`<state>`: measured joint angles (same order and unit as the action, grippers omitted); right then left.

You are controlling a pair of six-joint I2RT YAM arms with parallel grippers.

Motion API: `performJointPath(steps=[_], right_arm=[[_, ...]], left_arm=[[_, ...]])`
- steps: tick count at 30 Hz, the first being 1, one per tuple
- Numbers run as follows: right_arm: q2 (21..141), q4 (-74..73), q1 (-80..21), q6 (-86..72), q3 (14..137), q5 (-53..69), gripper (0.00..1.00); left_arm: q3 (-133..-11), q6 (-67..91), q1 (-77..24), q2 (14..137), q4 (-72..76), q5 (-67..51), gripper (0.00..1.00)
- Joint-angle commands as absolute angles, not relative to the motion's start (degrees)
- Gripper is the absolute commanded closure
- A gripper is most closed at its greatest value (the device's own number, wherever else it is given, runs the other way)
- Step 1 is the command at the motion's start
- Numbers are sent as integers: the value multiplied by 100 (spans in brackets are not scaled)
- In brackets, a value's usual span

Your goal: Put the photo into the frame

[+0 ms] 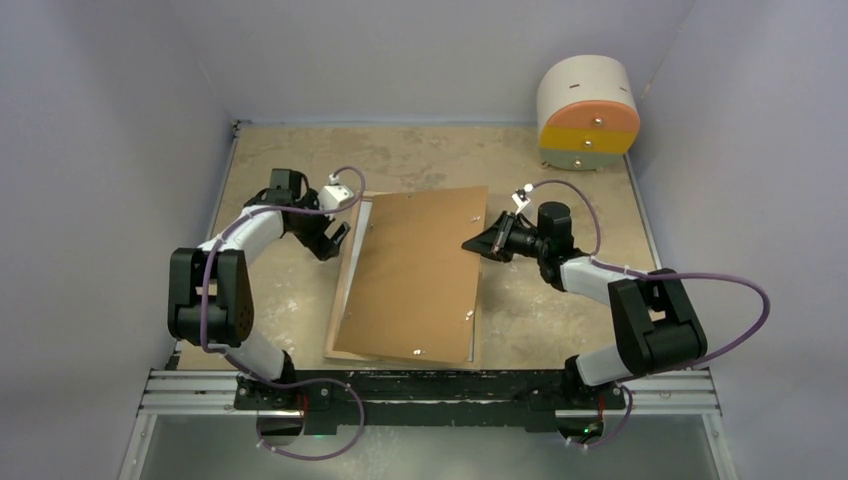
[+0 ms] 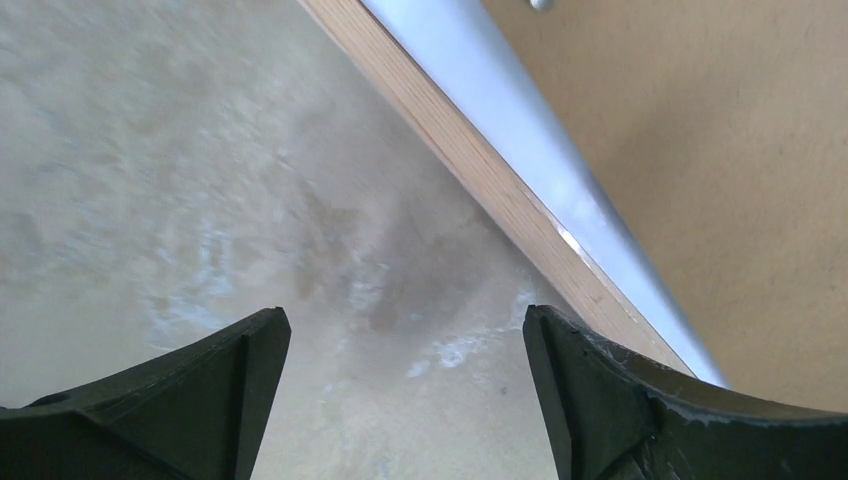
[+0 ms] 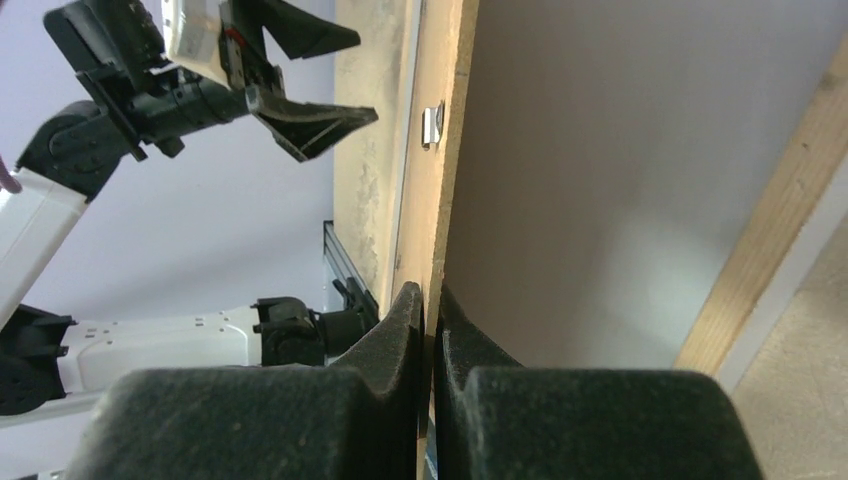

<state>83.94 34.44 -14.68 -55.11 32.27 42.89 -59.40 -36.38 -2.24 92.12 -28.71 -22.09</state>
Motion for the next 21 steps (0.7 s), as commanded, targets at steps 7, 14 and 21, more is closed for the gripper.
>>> performJointPath(steps=[7,14,21], right_arm=[[8646,3428,-1345,-5067,3215,4537,100],[8851,3477,-1340,-4991,3318,4540,100],[9035,3569,-1362,-4942,3496,4416,100]], left_arm=[[-5041,-3988,-211,9283,-2288,-1956,8],[-4991,-3979,-211,9414,-2198,-2021,9],[-5056,-3880,-224,9531,-2216,-2216,10]])
